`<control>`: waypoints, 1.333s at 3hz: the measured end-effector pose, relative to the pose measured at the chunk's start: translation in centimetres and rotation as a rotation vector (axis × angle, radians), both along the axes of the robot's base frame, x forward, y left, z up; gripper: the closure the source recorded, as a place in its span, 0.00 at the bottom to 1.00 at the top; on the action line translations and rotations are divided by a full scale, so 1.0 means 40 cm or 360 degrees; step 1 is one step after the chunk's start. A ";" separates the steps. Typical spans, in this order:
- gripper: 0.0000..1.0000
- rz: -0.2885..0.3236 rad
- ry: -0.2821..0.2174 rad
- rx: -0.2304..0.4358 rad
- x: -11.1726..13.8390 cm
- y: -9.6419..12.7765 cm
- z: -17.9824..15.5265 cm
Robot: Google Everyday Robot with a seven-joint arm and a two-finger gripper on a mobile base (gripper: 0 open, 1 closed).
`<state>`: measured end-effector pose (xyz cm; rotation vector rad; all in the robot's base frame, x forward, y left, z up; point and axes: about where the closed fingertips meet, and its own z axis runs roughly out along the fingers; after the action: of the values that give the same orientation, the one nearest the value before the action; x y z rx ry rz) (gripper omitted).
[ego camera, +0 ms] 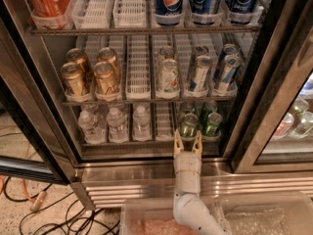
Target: Pick green can from bottom shelf of fridge
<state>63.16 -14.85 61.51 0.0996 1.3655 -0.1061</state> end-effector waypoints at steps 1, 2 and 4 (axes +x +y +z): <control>0.28 -0.0067 -0.0020 0.0009 0.019 -0.037 0.005; 0.28 -0.0153 -0.0037 0.0046 0.065 -0.084 0.006; 0.27 -0.0098 -0.0050 0.0058 0.090 -0.047 0.010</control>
Offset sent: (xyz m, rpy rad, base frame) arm 0.0263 -0.0467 0.0005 0.0306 -0.0221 -0.1297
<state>66.77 -16.71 61.91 0.1731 1.3334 -0.1308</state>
